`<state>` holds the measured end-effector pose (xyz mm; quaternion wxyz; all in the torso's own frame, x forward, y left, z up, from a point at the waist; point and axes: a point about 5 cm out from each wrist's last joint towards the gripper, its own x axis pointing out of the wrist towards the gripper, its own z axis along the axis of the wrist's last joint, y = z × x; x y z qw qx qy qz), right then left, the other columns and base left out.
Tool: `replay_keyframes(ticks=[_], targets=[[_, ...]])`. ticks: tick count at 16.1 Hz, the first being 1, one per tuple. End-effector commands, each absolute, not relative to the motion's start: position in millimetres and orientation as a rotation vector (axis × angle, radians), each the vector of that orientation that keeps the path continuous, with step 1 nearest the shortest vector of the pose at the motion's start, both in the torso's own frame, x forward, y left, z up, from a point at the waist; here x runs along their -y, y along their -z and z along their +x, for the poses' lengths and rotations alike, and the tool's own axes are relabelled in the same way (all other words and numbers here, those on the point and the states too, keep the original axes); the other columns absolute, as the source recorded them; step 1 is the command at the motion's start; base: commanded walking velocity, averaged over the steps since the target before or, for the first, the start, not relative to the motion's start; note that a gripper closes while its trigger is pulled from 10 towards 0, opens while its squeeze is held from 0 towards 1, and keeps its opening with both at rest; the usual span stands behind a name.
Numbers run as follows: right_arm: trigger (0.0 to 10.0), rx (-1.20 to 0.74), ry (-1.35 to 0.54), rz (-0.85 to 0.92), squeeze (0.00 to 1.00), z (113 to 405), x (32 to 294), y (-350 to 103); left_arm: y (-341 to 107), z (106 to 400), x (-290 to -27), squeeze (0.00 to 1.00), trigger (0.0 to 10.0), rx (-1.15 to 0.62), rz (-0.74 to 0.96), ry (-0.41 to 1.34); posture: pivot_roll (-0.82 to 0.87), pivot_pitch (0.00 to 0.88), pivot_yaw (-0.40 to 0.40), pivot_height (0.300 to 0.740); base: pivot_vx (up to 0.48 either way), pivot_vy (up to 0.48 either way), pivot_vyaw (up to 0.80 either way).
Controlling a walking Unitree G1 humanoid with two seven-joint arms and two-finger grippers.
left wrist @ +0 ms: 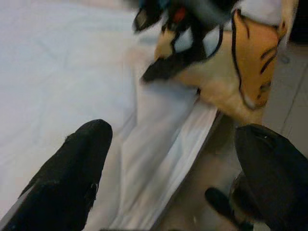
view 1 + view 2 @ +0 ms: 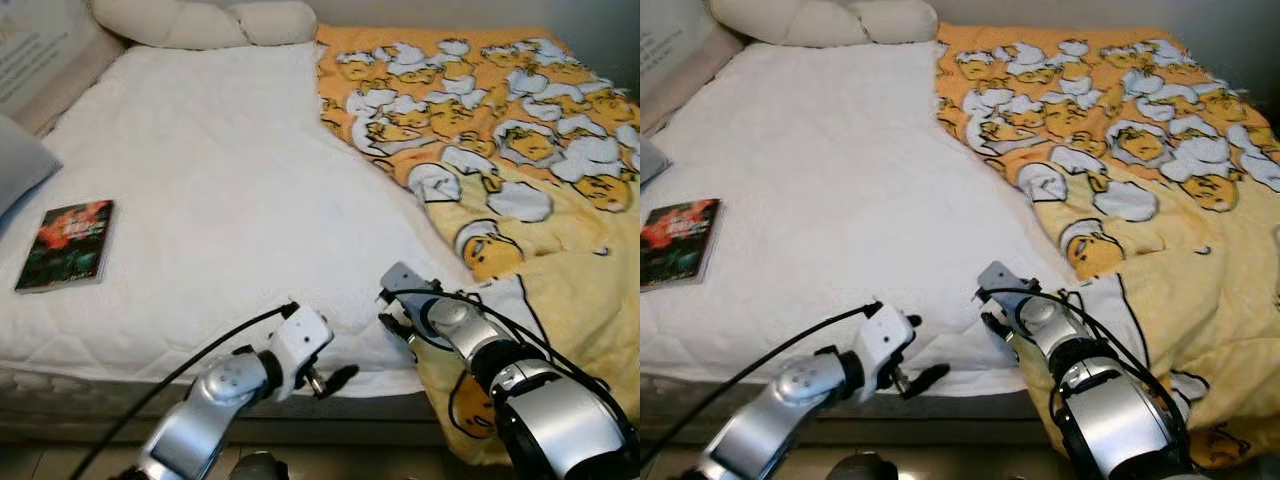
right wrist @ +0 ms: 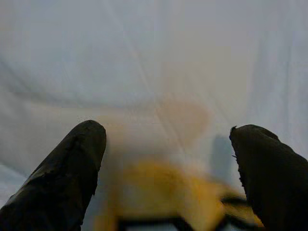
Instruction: Clean up the room
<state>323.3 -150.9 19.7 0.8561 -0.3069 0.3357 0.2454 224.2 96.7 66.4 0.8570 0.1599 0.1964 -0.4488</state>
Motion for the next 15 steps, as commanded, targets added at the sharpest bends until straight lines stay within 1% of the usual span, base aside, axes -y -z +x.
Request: replay_keyframes(ticks=[1, 2, 3, 4, 5, 6, 7, 11, 13, 15], targets=[[10.0, -0.766, -0.501, -0.673, 0.00, 316.8, 160.5, -12.4, -65.8, 223.5, -108.4, 0.00, 10.0, -0.428, 0.348, 0.934, 0.25, 0.034, 0.018, 0.740, 0.000, 0.000, 0.00], [6.4, -0.797, -0.492, -0.694, 0.00, 313.1, 165.6, -8.6, -65.9, 223.5, -104.8, 0.00, 10.0, -0.429, 0.354, 0.942, 0.25, 0.031, 0.018, 0.740, 0.000, 0.000, 0.00], [3.6, -0.806, -0.488, -0.703, 0.00, 312.0, 167.9, -7.6, -66.2, 224.2, -103.2, 0.00, 10.0, -0.431, 0.359, 0.941, 0.25, 0.027, 0.018, 0.740, 0.000, 0.000, 0.00], [3.5, -0.807, -0.484, -0.704, 0.00, 311.9, 168.6, -7.5, -66.4, 225.3, -104.1, 0.00, 10.0, -0.434, 0.364, 0.939, 0.25, 0.024, 0.018, 0.740, 0.000, 0.000, 0.00], [2.3, -0.809, -0.485, -0.699, 0.00, 311.6, 168.8, -7.3, -66.8, 226.4, -105.5, 0.00, 10.0, -0.436, 0.370, 0.933, 0.25, 0.019, 0.017, 0.740, 0.000, 0.000, 0.00], [0.7, -0.812, -0.488, -0.693, 0.00, 311.2, 169.2, -7.0, -68.1, 228.4, -107.3, 0.00, 10.0, -0.439, 0.374, 0.925, 0.25, 0.014, 0.015, 0.740, 0.000, 0.000, 0.00], [0.0, -0.813, -0.484, -0.688, 0.00, 311.0, 170.0, -6.8, -67.7, 230.2, -108.1, 0.00, 10.0, -0.438, 0.371, 0.913, 0.25, 0.012, 0.013, 0.740, 0.000, 0.000, 0.00], [0.0, -0.817, -0.462, -0.687, 0.00, 310.7, 173.7, -6.7, -58.5, 233.9, -118.2, 0.00, 10.0, -0.448, 0.321, 0.855, 0.24, 0.000, -0.006, 0.740, 0.000, 0.000, 0.00], [0.0, -0.817, -0.460, -0.689, 0.00, 309.5, 176.0, -5.8, -60.4, 232.9, -108.3, 0.00, 10.0, -0.448, 0.287, 0.890, 0.24, 0.000, -0.018, 0.740, 0.000, 0.000, 0.00], [0.0, -0.815, -0.456, -0.679, 0.00, 309.0, 177.2, -5.4, -61.5, 229.9, -103.9, 0.00, 10.0, -0.457, 0.277, 0.935, 0.23, 0.000, -0.022, 0.740, 0.000, 0.000, 0.00]])
